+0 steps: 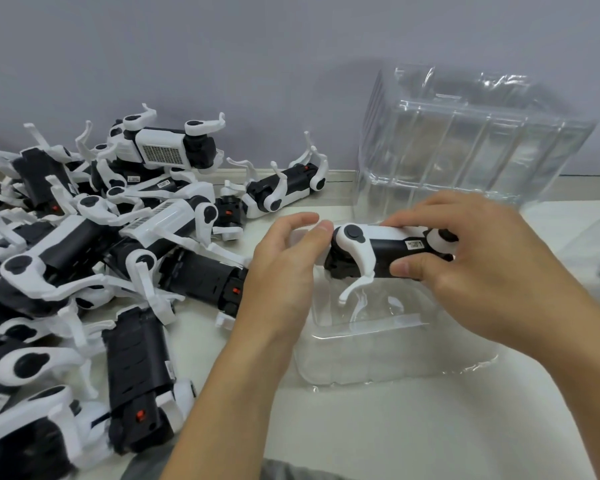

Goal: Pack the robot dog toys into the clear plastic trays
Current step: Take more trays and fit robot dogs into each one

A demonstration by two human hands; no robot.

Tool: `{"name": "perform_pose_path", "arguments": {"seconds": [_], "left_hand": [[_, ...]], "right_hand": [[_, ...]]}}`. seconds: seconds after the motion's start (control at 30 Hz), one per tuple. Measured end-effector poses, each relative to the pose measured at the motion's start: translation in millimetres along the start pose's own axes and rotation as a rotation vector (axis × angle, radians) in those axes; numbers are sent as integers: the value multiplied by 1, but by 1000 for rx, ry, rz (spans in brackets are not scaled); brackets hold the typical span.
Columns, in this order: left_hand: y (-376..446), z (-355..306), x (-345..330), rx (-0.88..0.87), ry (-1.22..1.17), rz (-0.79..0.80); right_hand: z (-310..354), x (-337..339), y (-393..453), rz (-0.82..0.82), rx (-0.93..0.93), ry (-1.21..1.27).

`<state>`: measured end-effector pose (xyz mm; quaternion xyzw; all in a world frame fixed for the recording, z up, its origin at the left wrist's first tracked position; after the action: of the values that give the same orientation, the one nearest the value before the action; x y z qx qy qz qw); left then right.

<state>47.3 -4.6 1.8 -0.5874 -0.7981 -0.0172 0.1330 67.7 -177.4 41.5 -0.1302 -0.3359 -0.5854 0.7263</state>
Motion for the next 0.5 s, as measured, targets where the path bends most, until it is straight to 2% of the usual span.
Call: {"name": "perform_pose_path", "arguments": {"seconds": [0.5], "left_hand": [[3, 7, 2, -28, 89, -42]], "right_hand": [[-5, -6, 1, -7, 64, -157]]}}
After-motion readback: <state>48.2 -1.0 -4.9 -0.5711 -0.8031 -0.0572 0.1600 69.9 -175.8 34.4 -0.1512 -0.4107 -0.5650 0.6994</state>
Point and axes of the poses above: each hand's wrist, its own y-axis towards the middle knuckle, its own x-axis out of the back of the hand, z = x × y, the point moved 3 cm from there along y, towards the middle knuckle, and after that the axes turned 14 degrees about y, right-handed, at the moved point
